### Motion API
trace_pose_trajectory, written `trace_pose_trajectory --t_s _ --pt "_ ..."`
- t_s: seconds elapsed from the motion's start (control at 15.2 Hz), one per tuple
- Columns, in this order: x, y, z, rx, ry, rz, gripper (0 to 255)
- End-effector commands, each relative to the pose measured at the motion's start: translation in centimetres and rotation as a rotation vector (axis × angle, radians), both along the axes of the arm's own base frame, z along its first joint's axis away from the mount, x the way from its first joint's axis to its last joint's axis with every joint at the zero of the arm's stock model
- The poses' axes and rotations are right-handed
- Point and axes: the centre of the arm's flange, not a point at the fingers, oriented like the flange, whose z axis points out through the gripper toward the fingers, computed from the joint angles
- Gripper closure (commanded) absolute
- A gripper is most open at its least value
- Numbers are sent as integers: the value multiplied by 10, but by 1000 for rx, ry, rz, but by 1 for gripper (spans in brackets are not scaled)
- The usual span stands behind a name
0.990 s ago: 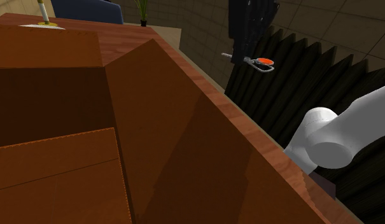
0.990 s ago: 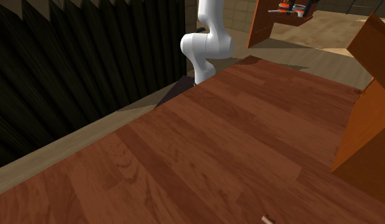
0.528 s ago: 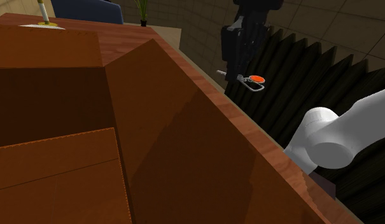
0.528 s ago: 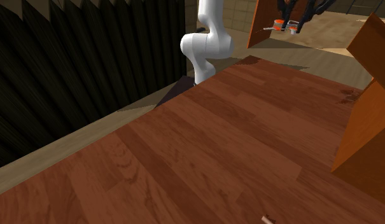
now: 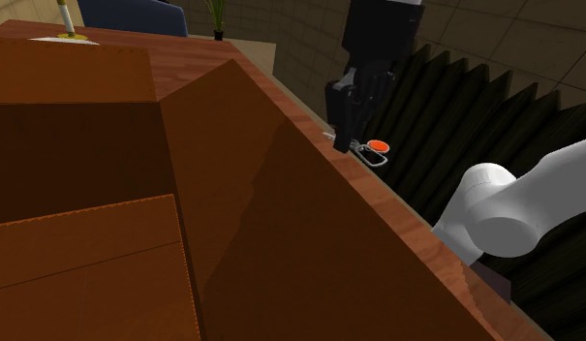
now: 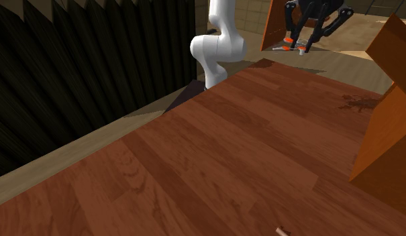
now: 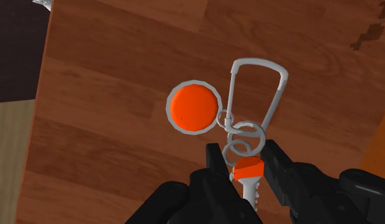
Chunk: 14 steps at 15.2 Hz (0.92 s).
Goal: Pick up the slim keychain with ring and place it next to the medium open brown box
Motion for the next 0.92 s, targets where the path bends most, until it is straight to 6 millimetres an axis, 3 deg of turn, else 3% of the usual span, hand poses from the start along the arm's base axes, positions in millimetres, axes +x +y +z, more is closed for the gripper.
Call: trace_pose_trajectory --t_s 0.0,0.86 --pt "0 0 -11 0 0 0 255" --pt "0 0 -80 0 0 0 255"
